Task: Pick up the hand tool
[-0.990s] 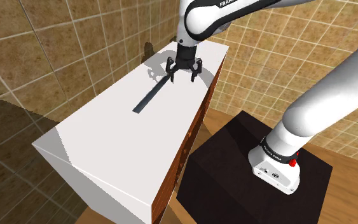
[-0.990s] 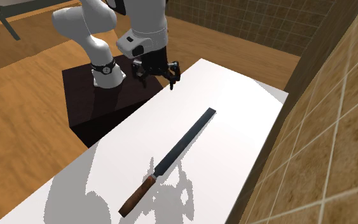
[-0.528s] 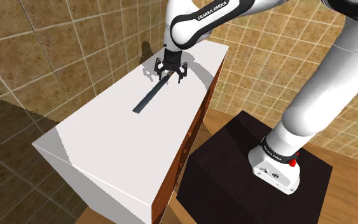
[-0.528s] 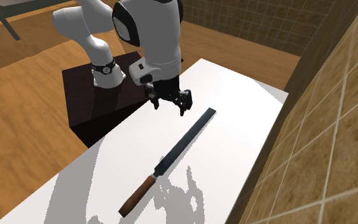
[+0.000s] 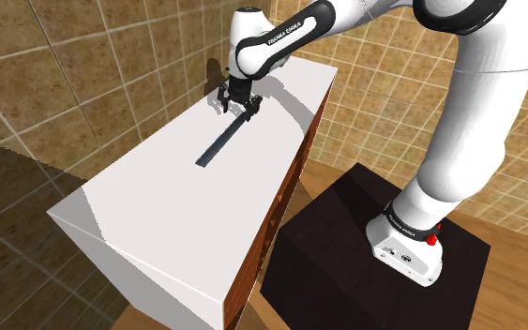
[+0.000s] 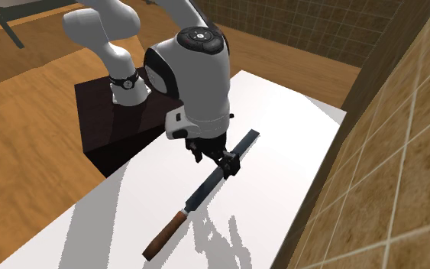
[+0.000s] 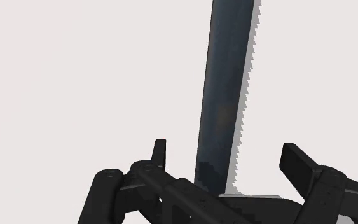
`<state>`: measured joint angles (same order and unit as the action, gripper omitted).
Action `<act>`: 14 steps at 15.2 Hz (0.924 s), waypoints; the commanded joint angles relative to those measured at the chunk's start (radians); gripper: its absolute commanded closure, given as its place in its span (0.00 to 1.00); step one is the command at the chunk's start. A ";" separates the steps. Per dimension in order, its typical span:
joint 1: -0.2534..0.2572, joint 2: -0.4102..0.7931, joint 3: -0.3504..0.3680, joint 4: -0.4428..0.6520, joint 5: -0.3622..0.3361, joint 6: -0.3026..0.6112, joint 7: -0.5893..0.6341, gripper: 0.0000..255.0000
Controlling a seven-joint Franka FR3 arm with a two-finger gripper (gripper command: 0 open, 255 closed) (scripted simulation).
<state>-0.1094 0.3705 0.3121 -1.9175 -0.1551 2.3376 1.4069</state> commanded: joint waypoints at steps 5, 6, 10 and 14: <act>0.013 0.068 -0.024 0.012 -0.030 0.060 0.043 0.00; 0.015 0.076 -0.026 0.010 -0.033 0.071 0.046 0.00; 0.017 0.089 -0.030 0.006 -0.039 0.087 0.049 1.00; 0.017 0.089 -0.030 0.007 -0.039 0.087 0.049 1.00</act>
<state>-0.0924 0.4594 0.2820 -1.9108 -0.1941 2.4239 1.4564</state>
